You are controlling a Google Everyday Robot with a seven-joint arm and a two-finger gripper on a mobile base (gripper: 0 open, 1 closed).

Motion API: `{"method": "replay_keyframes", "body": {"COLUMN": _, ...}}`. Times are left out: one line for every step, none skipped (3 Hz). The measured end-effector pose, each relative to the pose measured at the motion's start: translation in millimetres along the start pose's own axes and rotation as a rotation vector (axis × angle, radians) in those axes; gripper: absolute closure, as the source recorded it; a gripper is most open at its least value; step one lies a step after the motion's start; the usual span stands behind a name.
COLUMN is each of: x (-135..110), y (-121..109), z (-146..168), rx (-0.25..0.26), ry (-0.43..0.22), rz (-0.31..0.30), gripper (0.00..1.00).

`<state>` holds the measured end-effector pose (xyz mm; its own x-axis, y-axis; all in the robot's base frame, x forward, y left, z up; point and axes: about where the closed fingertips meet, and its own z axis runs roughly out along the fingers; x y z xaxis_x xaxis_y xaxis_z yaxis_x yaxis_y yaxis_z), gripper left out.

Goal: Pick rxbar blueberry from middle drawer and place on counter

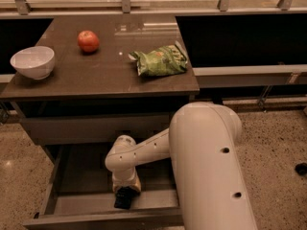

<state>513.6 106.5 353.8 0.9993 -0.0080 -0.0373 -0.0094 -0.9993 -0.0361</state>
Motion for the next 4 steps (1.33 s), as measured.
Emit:
{"method": "replay_keyframes", "body": {"x": -0.2, "y": -0.6, "z": -1.2, "rx": 0.004, "ry": -0.001, "rz": -0.003, "gripper": 0.75}}
{"method": "replay_keyframes", "body": {"x": -0.3, "y": -0.7, "z": -3.6, "rx": 0.004, "ry": -0.001, "rz": -0.003, "gripper": 0.97}}
{"method": "replay_keyframes", "body": {"x": 1.4, "y": -0.1, "z": -18.6, "rx": 0.09, "ry": 0.012, "rz": -0.003, "gripper": 1.0}}
{"method": "replay_keyframes", "body": {"x": 2.5, "y": 6.5, "z": -71.2, "rx": 0.25, "ry": 0.084, "rz": -0.008, "gripper": 1.0}}
